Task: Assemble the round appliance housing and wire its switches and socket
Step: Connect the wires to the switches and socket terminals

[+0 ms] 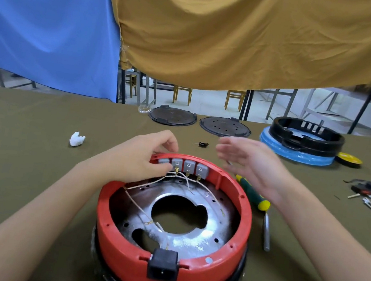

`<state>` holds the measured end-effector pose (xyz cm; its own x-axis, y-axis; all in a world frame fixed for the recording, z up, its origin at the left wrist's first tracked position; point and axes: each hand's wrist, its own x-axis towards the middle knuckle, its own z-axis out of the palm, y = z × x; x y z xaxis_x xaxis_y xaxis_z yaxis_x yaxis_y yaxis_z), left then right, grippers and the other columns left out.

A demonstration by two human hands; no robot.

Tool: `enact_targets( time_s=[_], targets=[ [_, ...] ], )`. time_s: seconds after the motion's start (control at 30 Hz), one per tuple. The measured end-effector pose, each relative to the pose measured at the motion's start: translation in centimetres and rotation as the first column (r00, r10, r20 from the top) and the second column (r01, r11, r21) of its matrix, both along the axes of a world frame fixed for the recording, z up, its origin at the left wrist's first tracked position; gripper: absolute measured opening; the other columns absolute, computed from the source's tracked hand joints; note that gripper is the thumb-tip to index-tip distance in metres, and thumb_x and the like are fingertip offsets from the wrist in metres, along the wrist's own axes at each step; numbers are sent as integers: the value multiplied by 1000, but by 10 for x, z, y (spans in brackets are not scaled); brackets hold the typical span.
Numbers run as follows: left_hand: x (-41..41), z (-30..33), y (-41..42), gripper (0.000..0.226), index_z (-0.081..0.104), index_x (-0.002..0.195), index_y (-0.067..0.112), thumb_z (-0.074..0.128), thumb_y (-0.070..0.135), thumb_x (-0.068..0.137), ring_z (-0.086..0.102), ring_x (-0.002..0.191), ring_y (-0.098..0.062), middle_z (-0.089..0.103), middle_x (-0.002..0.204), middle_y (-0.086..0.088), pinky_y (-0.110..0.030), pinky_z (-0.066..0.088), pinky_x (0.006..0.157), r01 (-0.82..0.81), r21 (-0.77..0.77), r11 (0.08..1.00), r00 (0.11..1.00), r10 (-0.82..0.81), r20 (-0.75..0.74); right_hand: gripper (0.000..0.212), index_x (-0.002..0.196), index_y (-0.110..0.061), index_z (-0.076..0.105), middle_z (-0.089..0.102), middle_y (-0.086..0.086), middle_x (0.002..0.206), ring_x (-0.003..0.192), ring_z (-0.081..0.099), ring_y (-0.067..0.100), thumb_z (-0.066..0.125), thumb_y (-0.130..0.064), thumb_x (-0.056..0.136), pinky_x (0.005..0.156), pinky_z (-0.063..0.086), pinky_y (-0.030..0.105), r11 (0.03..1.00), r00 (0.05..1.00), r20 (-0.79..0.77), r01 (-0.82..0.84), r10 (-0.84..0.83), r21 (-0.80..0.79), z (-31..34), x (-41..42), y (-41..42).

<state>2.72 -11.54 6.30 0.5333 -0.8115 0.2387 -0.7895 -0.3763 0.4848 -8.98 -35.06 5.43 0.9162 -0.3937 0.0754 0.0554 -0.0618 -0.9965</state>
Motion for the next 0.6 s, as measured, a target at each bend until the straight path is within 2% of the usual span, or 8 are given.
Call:
enact_targets(
  time_s=[0.07,0.1,0.2,0.33,0.4,0.47,0.53,0.6],
  targets=[
    [3,0,3,22,55,111,38,62,26,94,62,106,-3,62,116,19,-33,49,98,-29,-36,999,991,23,-134,19,105,-8,71,75,7,96,88,68,20,56,-17,98,81,55,32,982,982,65,173,-178,81,7,-6,-26],
    [5,0,3,21,57,113,36,60,24,96,63,104,-4,64,115,18,-35,49,98,-46,-49,998,987,37,-159,17,103,-6,71,74,6,90,80,65,19,57,-14,97,74,54,30,965,963,69,256,-259,48,8,-9,-38],
    [7,-3,1,21,66,111,31,57,19,98,64,100,-6,68,107,14,-37,49,98,-78,-50,996,989,70,-133,13,99,-6,70,70,6,82,68,58,14,59,-8,93,62,47,24,889,917,-28,377,-397,-260,-3,-15,-65],
    [6,-6,-2,22,70,104,33,58,17,97,66,93,-6,70,97,14,-28,50,89,-135,-99,986,981,120,-151,9,81,-11,73,72,5,76,66,60,15,64,-8,84,65,52,31,791,885,-210,239,-416,-563,-14,-15,-74],
    [6,-7,-3,23,70,102,36,57,18,97,65,91,-6,70,95,16,-22,48,81,-171,-109,979,978,156,-138,10,71,-10,72,70,2,65,61,59,17,70,-16,79,64,51,31,687,842,-299,111,-449,-718,-15,-15,-73],
    [5,-8,-3,23,70,102,36,57,18,97,66,90,-7,70,94,15,-22,48,80,-178,-116,977,976,161,-144,21,74,-4,72,66,5,60,59,59,20,74,-24,79,64,53,33,599,786,-388,-29,-481,-800,-17,-15,-70],
    [4,-8,-4,22,69,102,35,57,18,97,66,91,-9,70,95,13,-27,50,85,-173,-114,978,975,154,-162,29,81,-3,70,69,9,73,74,65,26,77,-31,80,71,55,35,542,756,-403,-77,-516,-837,-20,-15,-66],
    [4,-8,-4,21,68,104,34,56,17,97,66,92,-11,70,97,12,-31,51,88,-168,-111,979,974,148,-170,30,80,-7,63,66,9,83,84,63,30,77,-33,83,68,49,31,490,750,-382,-89,-540,-867,-21,-13,-62]
  ],
)
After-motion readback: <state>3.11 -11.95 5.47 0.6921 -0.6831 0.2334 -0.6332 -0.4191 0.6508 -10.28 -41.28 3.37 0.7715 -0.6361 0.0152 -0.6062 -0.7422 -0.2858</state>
